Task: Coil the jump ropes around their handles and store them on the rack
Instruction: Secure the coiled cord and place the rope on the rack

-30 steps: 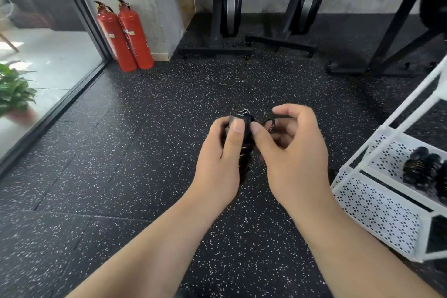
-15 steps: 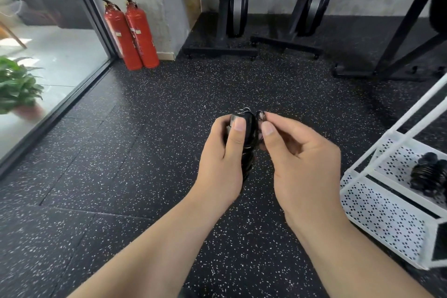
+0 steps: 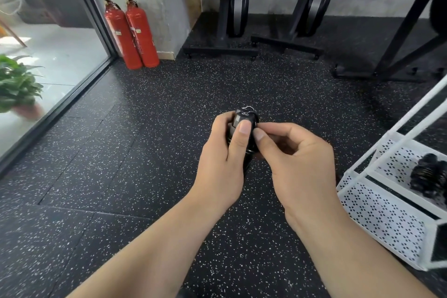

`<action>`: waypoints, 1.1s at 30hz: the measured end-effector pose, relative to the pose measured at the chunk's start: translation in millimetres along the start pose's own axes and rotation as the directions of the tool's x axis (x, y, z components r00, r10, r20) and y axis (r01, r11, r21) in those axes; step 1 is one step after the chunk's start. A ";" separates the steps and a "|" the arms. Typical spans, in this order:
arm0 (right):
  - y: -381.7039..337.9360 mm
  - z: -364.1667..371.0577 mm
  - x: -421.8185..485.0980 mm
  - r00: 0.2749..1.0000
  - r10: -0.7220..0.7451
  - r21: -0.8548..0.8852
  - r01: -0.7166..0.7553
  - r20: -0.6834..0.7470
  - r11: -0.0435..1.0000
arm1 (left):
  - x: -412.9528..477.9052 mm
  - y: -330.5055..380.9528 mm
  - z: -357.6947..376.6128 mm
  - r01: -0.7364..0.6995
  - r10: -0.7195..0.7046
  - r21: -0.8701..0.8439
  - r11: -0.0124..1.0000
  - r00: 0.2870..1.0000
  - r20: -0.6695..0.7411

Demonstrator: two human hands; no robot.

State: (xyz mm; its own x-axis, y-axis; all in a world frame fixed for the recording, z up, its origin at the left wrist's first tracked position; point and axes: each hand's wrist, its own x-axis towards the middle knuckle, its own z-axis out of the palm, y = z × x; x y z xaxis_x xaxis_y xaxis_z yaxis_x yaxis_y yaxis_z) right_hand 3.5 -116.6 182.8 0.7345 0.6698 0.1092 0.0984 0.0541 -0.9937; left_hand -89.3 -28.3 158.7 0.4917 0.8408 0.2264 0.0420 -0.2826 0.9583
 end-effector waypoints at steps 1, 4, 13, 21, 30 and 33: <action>0.8 0.5 0.0 1.000 0.014 0.012 -0.013 -0.003 1.000 | -0.4 0.1 -0.2 -0.006 0.006 0.011 1.000 1.000 -0.001; 1.0 1.4 1.3 0.998 0.056 0.070 -0.054 -0.027 0.996 | -2.0 1.9 -0.9 -0.044 0.044 0.034 0.998 0.999 0.012; -1.3 2.8 1.9 0.985 0.171 0.342 -0.167 0.018 0.925 | -4.6 5.1 -1.9 -0.143 0.142 0.076 0.987 0.990 0.011; -7.8 -0.7 9.8 0.995 -0.037 0.130 0.024 0.097 0.991 | -4.3 6.9 2.3 -0.186 0.186 0.047 0.981 0.983 0.004; -2.6 -16.5 21.9 0.996 0.005 0.119 -0.016 0.087 0.993 | -5.9 17.6 3.3 0.128 -0.106 -0.220 0.967 0.988 0.108; -3.7 -23.4 27.3 0.977 0.102 0.198 -0.140 0.188 0.970 | -6.3 21.3 -0.1 0.336 -0.279 -0.318 0.887 0.937 0.212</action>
State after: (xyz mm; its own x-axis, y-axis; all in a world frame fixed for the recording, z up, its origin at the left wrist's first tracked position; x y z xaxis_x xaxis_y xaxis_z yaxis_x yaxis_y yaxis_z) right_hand 38.9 -115.9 190.1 0.6010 0.7993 0.0000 -0.1404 0.1056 -0.9844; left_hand -91.6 -39.5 177.7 0.6330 0.7686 -0.0921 -0.0744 0.1788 0.9811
